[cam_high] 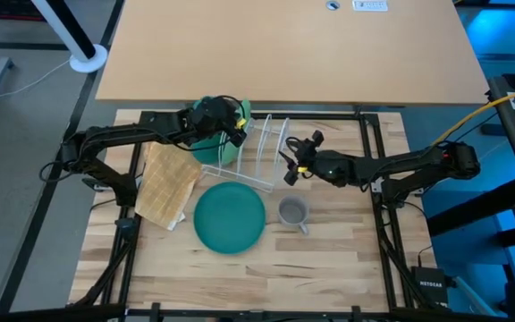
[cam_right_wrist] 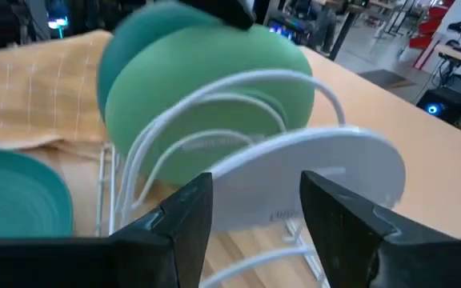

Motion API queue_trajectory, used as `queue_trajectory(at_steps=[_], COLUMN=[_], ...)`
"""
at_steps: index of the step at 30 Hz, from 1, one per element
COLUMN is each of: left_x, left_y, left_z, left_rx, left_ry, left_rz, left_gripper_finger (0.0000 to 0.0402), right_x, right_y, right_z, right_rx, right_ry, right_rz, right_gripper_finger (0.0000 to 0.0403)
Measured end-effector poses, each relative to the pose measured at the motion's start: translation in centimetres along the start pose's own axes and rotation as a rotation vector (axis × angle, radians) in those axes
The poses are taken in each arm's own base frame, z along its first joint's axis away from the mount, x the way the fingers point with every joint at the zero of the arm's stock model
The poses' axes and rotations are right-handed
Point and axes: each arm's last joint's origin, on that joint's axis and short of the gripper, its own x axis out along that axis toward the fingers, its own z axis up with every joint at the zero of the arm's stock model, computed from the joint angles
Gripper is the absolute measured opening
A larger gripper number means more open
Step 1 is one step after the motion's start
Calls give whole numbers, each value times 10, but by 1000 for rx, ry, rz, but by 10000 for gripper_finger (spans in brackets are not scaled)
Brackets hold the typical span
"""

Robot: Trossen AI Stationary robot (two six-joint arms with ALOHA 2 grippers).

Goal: Sort dishes
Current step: Put the green plate into the dish rack

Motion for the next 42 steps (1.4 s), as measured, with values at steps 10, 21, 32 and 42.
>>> queue_trajectory(at_steps=[10,21,32,42], left_x=[-1,-1,-1,-2], left_y=[-1,-1,-1,-3], left_z=[0,0,0,-1], left_rx=[2,2,-20,-13], left_ry=[0,1,0,3], left_rz=[0,-3,0,-13], left_gripper_finger=[1,1,1,1], right_x=[-4,-6,16,15], right_y=[10,23,33,28], right_z=[0,2,-18,-19], right_rx=[48,74,63,53], right_ry=[-4,-62,-29,-15], right_rz=[139,148,-129,-301], right_gripper_finger=[195,195,195,195])
